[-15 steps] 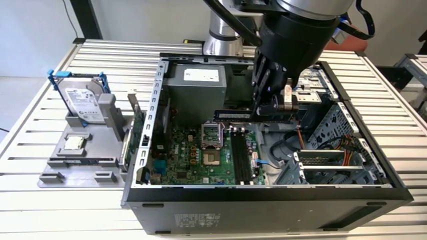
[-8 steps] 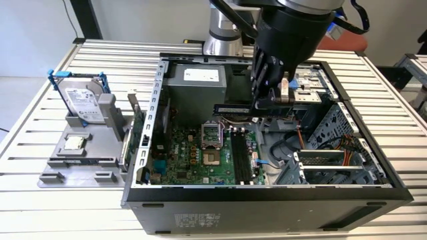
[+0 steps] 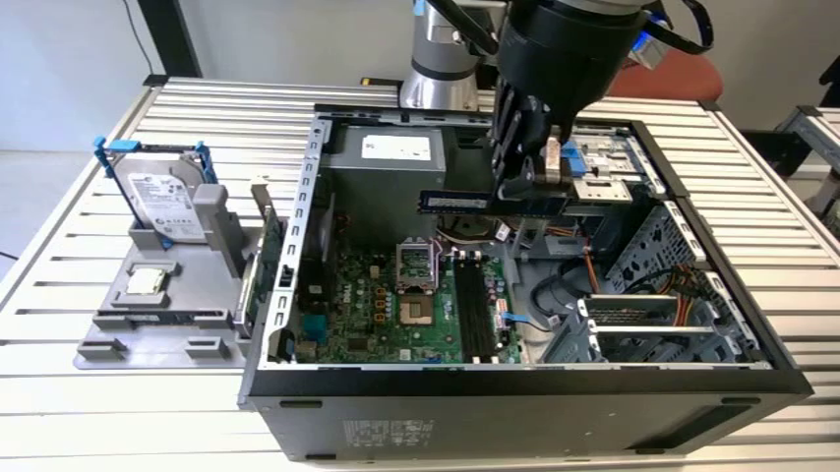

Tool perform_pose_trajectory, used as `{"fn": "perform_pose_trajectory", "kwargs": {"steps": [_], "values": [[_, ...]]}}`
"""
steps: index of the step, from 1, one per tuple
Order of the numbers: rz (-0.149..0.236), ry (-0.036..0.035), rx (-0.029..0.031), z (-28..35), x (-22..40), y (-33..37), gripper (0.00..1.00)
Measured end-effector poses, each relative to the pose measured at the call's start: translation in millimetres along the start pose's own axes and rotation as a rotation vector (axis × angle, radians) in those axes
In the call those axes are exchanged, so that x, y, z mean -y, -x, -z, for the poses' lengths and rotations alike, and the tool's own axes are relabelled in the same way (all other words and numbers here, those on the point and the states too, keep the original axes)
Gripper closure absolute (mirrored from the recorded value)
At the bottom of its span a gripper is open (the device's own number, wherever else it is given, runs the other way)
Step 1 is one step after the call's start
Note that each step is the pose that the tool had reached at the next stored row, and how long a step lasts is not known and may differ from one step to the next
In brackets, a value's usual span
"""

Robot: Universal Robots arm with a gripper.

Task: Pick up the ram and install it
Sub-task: 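Insert the ram into the slot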

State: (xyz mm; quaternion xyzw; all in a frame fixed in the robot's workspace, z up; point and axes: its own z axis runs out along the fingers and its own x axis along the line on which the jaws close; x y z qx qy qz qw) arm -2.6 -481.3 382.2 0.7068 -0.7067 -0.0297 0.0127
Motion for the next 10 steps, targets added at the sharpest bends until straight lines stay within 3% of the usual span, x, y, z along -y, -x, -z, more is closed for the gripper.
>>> {"fn": "perform_pose_trajectory", "kwargs": {"steps": [10], "values": [[-0.003,-0.0009,0.0002,-0.5,0.0,20.5,1.00]]}}
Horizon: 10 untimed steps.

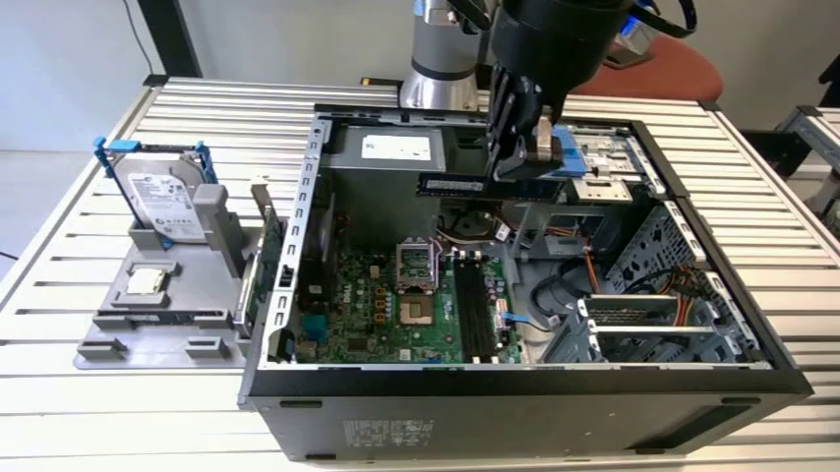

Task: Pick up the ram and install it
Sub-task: 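Insert the ram into the slot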

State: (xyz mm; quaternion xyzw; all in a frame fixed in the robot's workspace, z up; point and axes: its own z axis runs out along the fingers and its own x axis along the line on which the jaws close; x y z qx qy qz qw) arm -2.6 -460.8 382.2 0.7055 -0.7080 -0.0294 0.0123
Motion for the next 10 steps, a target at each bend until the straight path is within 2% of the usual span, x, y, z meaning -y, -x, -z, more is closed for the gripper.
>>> {"fn": "perform_pose_trajectory", "kwargs": {"steps": [3,10], "values": [[0.000,-0.0111,0.0004,-0.1,0.0,1.8,1.00],[0.001,-0.0443,0.0005,-0.3,0.0,6.9,1.00]]}}
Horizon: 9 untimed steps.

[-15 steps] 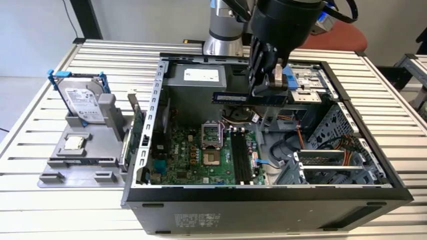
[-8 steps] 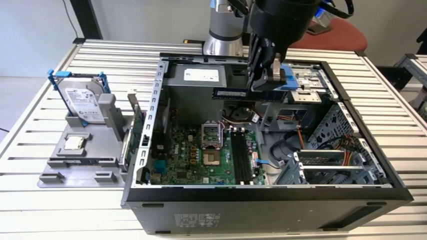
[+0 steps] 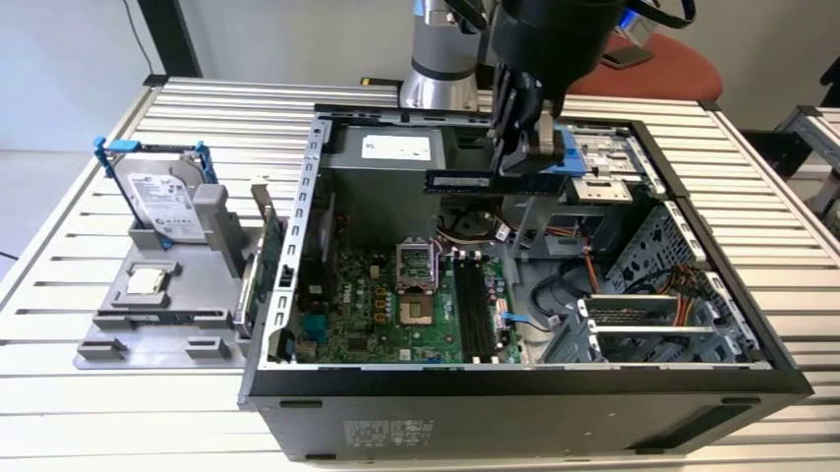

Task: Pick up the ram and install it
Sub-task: 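Insert the ram into the slot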

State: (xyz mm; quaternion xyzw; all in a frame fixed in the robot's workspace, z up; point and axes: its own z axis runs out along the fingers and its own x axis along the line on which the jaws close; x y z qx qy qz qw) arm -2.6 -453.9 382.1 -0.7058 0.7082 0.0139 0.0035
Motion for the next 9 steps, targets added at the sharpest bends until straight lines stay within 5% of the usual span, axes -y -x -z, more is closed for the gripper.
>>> {"fn": "perform_pose_trajectory", "kwargs": {"steps": [4,9], "values": [[0.000,-0.0103,0.0000,0.0,0.0,1.7,1.00],[-0.002,-0.0108,0.0001,-0.1,0.0,1.9,1.00]]}}
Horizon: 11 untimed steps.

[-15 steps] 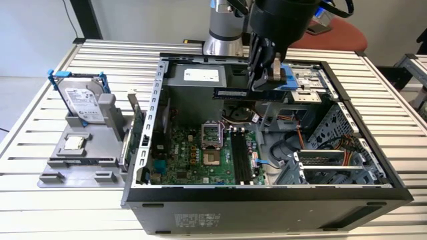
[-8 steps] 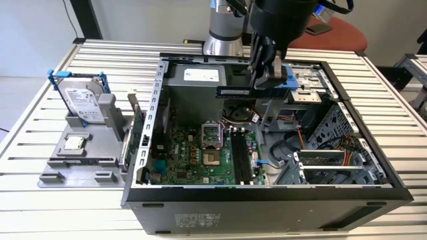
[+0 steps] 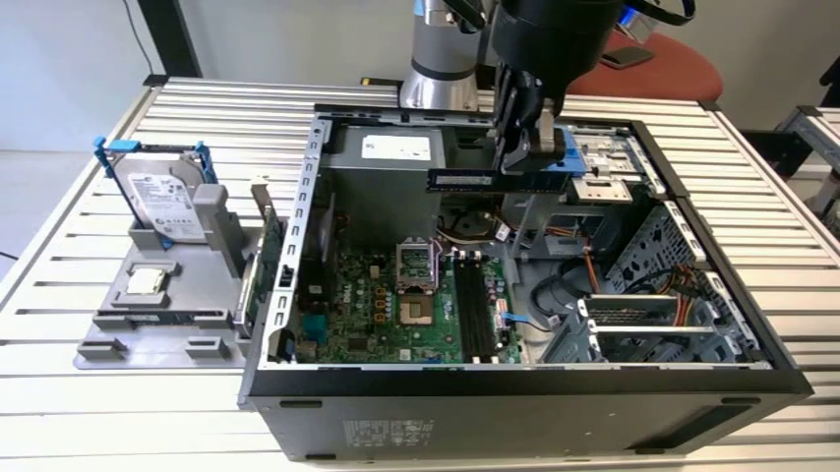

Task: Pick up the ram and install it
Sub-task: 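Insert the ram into the slot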

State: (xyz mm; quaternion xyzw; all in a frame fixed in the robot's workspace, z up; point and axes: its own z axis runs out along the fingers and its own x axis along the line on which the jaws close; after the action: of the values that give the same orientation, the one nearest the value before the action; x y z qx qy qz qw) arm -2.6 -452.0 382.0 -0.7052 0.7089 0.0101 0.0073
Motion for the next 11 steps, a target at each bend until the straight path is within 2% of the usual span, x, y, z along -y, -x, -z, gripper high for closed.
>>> {"fn": "perform_pose_trajectory", "kwargs": {"steps": [11], "values": [[-0.002,0.0000,0.0000,0.0,0.0,0.0,1.00]]}}
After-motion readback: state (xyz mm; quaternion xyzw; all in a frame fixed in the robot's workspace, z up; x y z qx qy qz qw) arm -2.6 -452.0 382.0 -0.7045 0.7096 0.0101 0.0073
